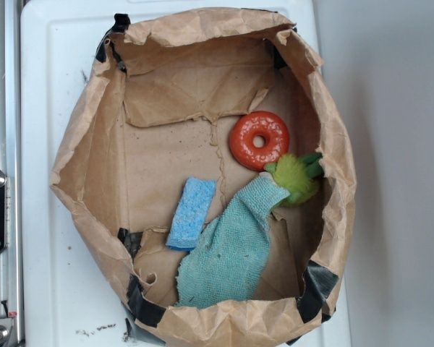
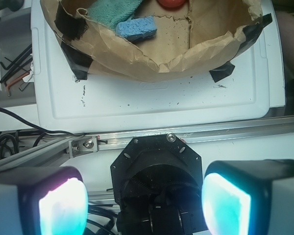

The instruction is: Grab the blue sponge.

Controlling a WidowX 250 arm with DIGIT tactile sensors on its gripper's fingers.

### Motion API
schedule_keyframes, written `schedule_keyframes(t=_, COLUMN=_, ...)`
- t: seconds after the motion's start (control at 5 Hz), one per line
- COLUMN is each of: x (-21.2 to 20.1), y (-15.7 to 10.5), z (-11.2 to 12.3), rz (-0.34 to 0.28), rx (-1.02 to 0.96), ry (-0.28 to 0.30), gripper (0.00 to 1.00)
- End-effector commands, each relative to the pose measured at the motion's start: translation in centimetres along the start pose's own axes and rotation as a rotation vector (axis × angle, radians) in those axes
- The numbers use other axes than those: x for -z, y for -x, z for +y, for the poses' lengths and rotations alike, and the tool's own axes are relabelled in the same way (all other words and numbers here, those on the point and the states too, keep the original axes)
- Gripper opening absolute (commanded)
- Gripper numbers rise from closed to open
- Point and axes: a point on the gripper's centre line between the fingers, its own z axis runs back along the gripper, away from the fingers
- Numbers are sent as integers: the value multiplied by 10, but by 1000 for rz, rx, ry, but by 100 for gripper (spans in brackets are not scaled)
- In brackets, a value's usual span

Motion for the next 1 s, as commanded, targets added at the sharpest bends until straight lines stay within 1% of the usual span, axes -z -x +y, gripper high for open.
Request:
schedule_keyframes(t=0.0, x=0, y=0, z=0, rz=0, rx=0, ry=0, gripper=100)
schedule_keyframes(t=0.2, x=14, y=-48, z=-16, rz=-104, rx=-160, ry=55, gripper=100)
schedule_keyframes(t=0.4, x=34, y=-98, z=-21, rz=-186, rx=-343, ry=23, gripper=100)
schedule_keyframes(t=0.6, x=56, y=-134, z=-13, rz=-245, rx=-570, ry=1, gripper=100)
schedule_keyframes(t=0.8, x=90, y=-154, z=14, rz=-290, rx=-800, ry=78, gripper=100)
